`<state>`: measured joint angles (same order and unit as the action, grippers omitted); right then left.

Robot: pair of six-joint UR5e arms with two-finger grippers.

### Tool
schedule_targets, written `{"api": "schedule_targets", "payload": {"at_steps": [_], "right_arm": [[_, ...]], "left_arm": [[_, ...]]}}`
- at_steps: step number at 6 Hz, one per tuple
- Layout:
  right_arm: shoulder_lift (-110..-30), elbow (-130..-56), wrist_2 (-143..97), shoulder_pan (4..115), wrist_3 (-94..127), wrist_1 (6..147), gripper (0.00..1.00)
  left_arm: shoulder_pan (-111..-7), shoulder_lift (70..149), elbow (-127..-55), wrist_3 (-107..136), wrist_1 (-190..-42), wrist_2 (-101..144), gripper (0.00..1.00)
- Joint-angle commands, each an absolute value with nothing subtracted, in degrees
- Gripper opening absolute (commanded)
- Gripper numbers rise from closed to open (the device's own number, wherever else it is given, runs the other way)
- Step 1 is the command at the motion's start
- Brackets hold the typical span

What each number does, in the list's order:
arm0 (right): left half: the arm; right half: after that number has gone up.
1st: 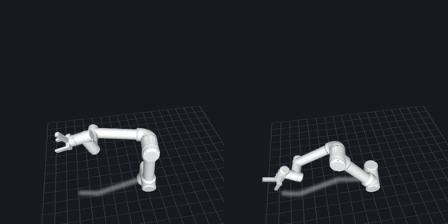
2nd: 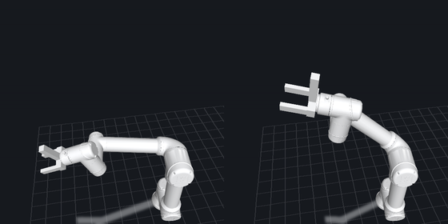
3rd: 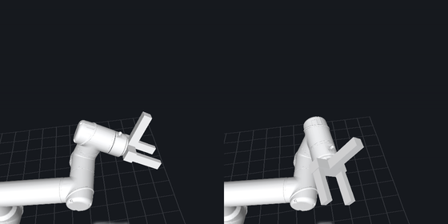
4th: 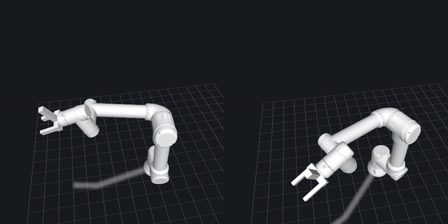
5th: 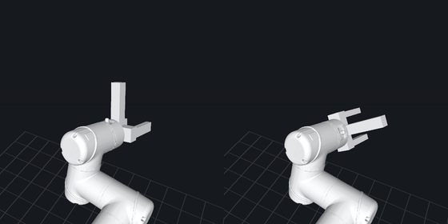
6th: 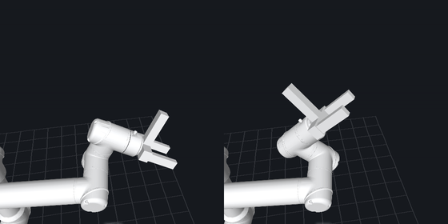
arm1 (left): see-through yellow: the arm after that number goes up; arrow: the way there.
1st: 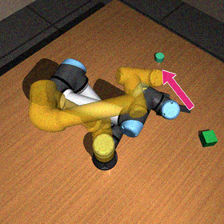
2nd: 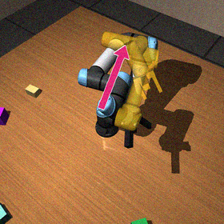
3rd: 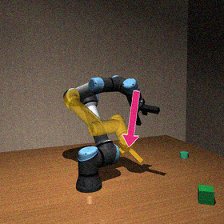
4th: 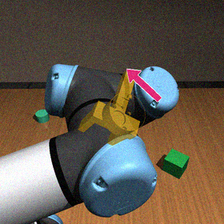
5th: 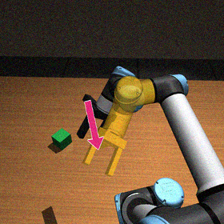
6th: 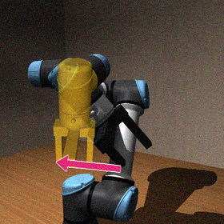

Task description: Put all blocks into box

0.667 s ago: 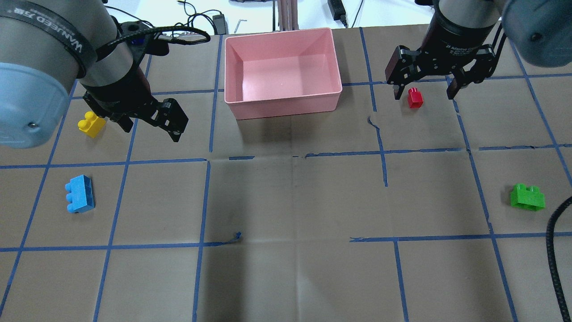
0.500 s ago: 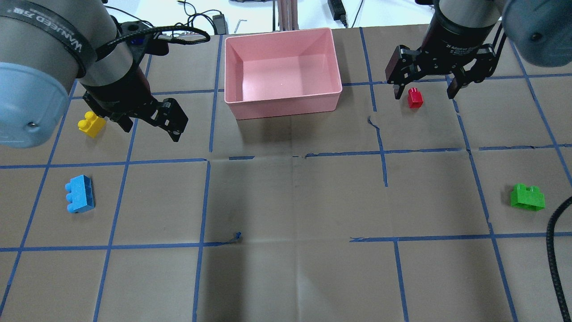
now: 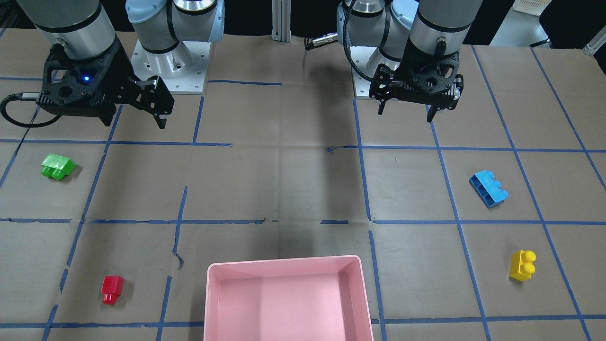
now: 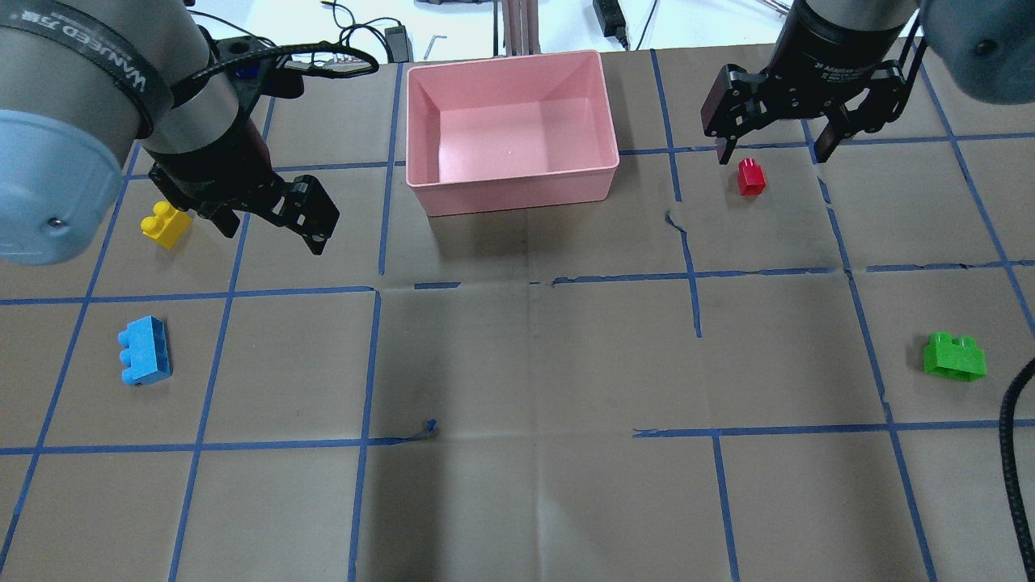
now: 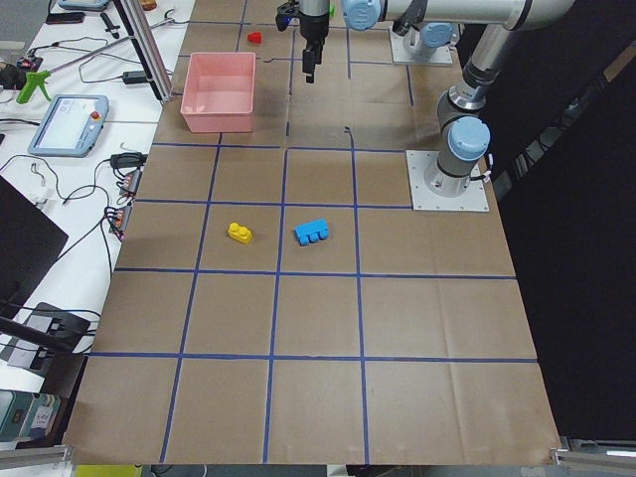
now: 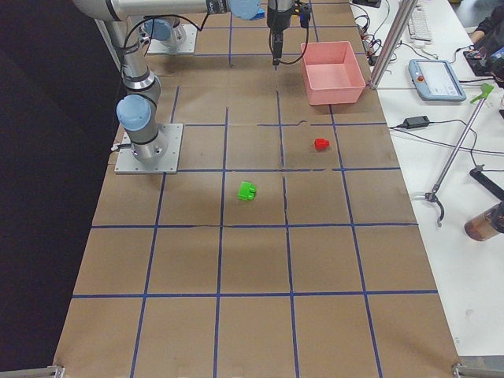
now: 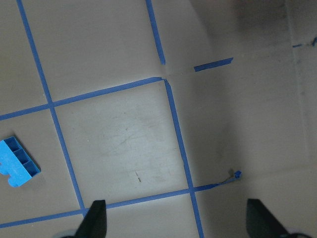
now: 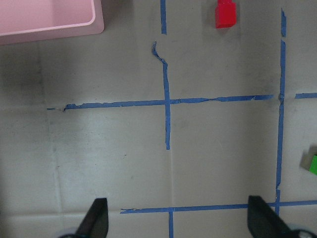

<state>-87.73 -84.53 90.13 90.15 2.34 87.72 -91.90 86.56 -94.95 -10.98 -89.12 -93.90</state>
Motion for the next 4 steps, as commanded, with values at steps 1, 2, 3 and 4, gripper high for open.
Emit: {"api": "schedule_targets", "payload": {"at_steps": [1, 2, 3, 4], "right_arm": [[-87.45, -84.55, 90.09, 90.09, 2.29, 87.80, 1.00], [-87.10, -85.07, 90.52, 89.22, 2.11, 87.89, 1.00], [-87.10, -85.17, 90.61, 86.08, 1.15, 87.72, 1.00], [-87.01, -85.95, 90.53, 80.04, -6.78, 87.80, 1.00]], "left_arm": [[-90.45, 86.49, -94.83, -12.29, -89.21, -94.13, 0.98], [-87.22, 86.22, -94.22, -16.57, -89.82, -94.22, 0.99], [-83.10, 84.65, -95.09, -17.31, -89.91, -94.13, 0.99], [-75.66, 83.94, -95.79, -20.53, -90.09, -93.96, 0.99]]}}
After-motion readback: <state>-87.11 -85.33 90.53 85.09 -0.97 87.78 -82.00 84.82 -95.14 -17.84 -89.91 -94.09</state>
